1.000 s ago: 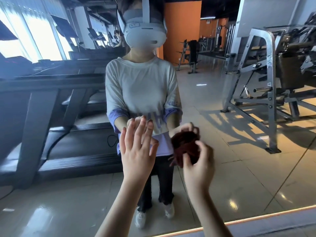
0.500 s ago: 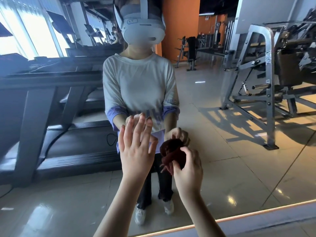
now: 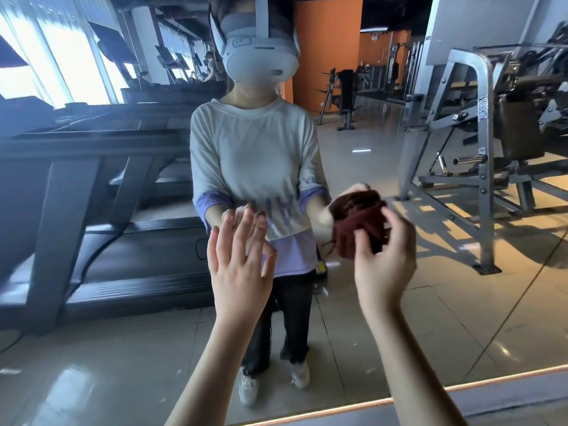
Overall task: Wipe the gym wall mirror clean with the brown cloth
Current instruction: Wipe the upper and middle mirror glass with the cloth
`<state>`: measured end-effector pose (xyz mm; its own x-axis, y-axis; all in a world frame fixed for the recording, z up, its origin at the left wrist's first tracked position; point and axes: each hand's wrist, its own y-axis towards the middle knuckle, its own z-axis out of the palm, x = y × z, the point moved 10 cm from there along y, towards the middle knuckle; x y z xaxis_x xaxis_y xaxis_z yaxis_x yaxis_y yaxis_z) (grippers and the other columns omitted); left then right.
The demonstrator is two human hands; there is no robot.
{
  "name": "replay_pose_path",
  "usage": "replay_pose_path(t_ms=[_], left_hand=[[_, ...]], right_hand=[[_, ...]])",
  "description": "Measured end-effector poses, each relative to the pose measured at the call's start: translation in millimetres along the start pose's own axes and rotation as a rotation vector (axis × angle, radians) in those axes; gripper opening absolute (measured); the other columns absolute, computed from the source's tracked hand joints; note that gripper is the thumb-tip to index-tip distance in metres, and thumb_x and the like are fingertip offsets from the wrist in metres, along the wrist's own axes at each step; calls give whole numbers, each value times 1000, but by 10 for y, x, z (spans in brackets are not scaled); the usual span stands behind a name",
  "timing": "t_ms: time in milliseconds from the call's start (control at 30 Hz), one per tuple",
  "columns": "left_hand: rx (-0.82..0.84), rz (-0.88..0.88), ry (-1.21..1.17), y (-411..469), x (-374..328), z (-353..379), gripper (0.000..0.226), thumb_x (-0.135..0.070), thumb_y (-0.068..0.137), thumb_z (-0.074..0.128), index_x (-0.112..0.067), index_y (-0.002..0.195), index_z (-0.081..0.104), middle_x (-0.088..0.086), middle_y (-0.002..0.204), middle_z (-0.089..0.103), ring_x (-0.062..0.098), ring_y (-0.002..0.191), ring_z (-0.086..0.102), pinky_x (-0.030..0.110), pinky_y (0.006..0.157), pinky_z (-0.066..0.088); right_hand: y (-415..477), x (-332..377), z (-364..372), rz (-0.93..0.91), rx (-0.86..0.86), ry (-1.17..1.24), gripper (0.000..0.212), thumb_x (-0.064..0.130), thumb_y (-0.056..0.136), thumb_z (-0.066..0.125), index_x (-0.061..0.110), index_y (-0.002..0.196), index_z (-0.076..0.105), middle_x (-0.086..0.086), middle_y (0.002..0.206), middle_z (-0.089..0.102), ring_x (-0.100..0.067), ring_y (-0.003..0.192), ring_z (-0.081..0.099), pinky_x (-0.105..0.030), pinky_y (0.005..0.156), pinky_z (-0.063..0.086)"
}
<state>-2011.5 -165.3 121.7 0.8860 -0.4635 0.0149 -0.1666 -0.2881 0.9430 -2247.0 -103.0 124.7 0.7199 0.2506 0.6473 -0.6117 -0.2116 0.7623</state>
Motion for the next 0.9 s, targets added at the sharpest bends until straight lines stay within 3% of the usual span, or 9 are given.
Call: replay_pose_path(t_ms=[67,233,300,467,633,700,800,900], left_hand=[[-16,-17,-2,3,-16,-18,60,-18,85,73,-11,141,52,11,150,46,36,142,36,54,114,33],[-40,-77,-25,18,-41,-25,52,-18,87,70,-10,136,55,14,145,52,37,139,38,56,113,34],[-22,-102,-43,27,-52,-21,54,-23,87,64,-8,138,53,17,144,51,38,139,37,55,114,32],[-34,-102,-95,160,-218,-94,57,-27,90,64,-6,141,52,13,148,47,35,141,36,52,113,34],[-6,-67,-104,313,-464,36,61,-36,91,58,-14,146,42,11,152,44,36,143,35,55,111,35],[-25,-68,-46,295,-465,84,63,-36,90,65,-15,145,43,12,151,47,35,142,35,55,111,35],[-50,-49,-6,272,-458,105,67,-32,86,72,-15,144,44,11,149,49,35,141,36,51,113,34],[-54,-49,3,256,-455,131,68,-32,86,73,-16,145,43,11,150,48,36,142,35,53,114,34]], right_hand=[[77,-34,-65,31,-41,3,42,17,80,61,5,120,60,-14,116,64,-32,106,59,-43,85,51],[18,327,151,-234,98,3,36,13,80,63,7,115,66,-15,108,65,-29,99,59,-40,82,51],[227,403,107,-271,75,-6,35,14,80,63,5,113,69,-14,106,66,-32,96,62,-35,81,50],[545,193,-121,-112,-48,-17,40,14,83,62,6,121,67,-15,114,64,-32,102,59,-35,81,47],[422,434,68,-351,86,-68,38,20,82,62,9,117,71,-13,108,67,-24,98,54,-31,76,45],[617,286,-64,-305,29,-86,38,20,82,63,10,118,70,-13,108,66,-27,97,57,-30,74,46],[769,-90,-289,-77,-87,-63,41,18,86,65,8,126,65,-17,114,63,-34,103,58,-34,80,46],[454,-37,-151,-117,-28,-74,44,17,86,61,7,129,63,-19,117,61,-31,105,52,-33,82,44]])
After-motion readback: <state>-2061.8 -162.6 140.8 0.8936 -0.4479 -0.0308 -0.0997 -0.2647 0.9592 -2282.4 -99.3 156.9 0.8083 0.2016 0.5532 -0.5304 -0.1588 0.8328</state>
